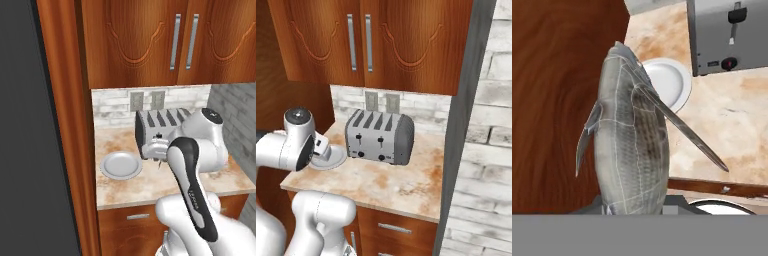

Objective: Take the fish from the oven and place it on the plate on the counter.

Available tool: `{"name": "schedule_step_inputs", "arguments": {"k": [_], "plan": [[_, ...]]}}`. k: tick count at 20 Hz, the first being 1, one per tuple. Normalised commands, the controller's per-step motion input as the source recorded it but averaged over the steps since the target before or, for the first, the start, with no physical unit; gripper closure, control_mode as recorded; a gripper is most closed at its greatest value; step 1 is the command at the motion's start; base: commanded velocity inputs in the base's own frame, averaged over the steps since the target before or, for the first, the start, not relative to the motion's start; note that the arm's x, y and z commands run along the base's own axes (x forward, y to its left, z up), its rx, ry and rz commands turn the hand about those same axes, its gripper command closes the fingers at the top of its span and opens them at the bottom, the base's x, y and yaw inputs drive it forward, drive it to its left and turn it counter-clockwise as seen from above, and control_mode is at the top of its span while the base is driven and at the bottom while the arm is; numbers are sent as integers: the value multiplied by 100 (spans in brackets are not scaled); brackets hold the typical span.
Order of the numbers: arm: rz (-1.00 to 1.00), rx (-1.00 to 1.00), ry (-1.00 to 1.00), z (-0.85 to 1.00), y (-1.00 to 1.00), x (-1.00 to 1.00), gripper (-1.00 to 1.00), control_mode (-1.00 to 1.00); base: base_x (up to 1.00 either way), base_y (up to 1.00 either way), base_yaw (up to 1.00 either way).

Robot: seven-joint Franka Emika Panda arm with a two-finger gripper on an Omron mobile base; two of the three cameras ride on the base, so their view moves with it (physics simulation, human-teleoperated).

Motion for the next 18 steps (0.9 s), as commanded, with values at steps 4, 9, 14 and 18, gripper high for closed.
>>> {"name": "schedule_step_inputs", "arguments": {"k": [4, 9, 14, 18], "plan": [[0, -6, 0, -49, 19, 58, 100, -100, 0, 0, 0], [5, 0, 0, -47, 0, 50, 100, -100, 0, 0, 0], [4, -1, 5, -39, 6, 40, 100, -100, 0, 0, 0], [0, -4, 7, -38, 17, 44, 100, -100, 0, 0, 0]]}}
